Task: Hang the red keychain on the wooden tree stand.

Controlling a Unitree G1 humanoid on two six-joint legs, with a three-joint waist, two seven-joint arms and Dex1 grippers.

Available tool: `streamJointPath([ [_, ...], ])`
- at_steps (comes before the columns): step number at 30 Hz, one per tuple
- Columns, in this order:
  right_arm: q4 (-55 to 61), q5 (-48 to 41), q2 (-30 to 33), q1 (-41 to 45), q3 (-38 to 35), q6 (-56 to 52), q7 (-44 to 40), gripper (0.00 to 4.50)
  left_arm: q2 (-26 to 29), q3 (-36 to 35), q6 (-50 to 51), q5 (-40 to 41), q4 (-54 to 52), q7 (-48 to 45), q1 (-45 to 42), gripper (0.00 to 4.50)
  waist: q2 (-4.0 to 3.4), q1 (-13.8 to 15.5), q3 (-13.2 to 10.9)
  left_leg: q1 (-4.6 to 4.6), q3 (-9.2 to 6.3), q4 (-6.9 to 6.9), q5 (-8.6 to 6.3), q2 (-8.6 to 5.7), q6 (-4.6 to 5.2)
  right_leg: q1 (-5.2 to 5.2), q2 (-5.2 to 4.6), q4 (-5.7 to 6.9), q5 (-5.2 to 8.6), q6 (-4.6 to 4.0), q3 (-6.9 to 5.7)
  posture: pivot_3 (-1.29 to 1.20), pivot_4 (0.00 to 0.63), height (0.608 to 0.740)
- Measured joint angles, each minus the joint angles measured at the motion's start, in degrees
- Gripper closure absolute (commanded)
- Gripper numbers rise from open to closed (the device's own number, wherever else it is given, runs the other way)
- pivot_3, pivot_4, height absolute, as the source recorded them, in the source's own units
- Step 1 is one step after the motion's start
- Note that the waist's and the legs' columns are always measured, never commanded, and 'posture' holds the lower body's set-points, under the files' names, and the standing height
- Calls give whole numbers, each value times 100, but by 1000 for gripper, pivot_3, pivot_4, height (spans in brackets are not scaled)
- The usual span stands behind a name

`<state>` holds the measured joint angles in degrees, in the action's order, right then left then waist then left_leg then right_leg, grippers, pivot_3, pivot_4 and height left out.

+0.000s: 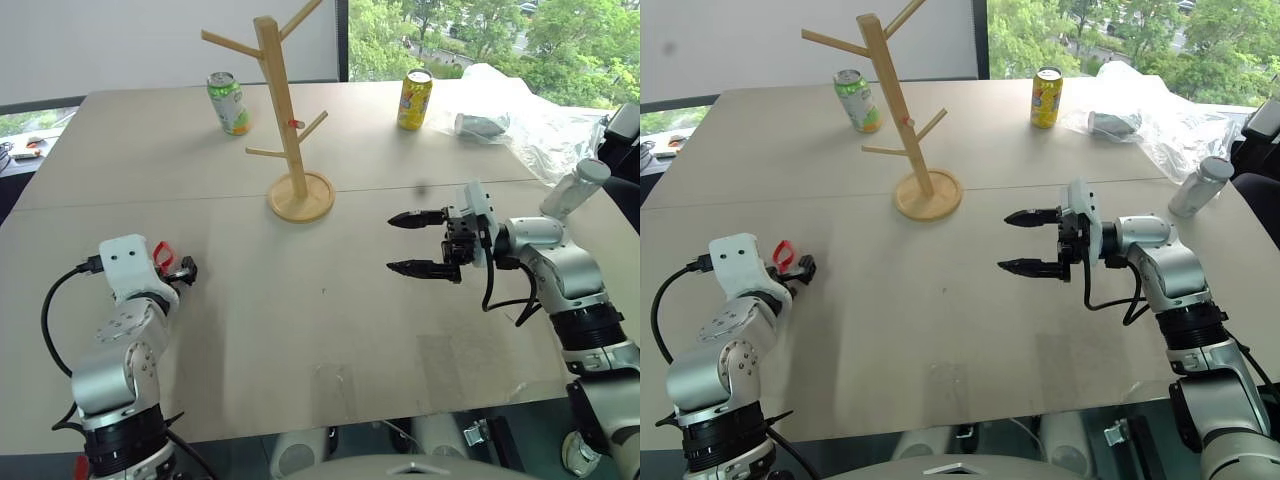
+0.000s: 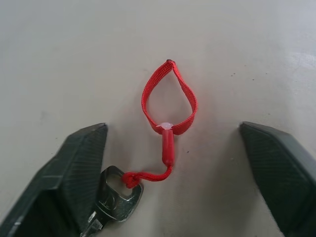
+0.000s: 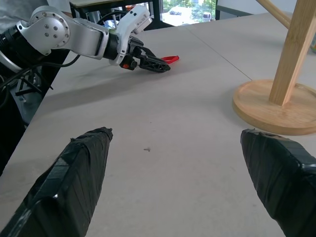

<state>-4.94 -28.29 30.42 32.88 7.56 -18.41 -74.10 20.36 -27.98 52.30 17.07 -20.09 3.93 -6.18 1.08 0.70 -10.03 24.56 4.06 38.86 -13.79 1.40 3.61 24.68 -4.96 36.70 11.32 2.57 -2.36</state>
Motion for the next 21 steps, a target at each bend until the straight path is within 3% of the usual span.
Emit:
streamJointPath([
  [6,0,10,9,0,-108,4,30,0,-79,-26,98,46,-90,8,11,4359,0,-36,0,-2,1,-1,0,2,0,1,1,1,0,1,0,0,150,740],
  [17,-91,70,-8,26,-185,119,118,0,-349,-133,142,45,-280,33,15,4463,0,-8,0,-1,3,-1,0,-1,0,0,-3,0,0,1,1,0,150,740],
  [21,-334,58,-112,330,-519,144,506,0,-701,319,-401,18,-551,-88,90,4463,3,17,-2,6,1,3,0,-2,0,1,-5,0,4,-9,0,0,150,740],
])
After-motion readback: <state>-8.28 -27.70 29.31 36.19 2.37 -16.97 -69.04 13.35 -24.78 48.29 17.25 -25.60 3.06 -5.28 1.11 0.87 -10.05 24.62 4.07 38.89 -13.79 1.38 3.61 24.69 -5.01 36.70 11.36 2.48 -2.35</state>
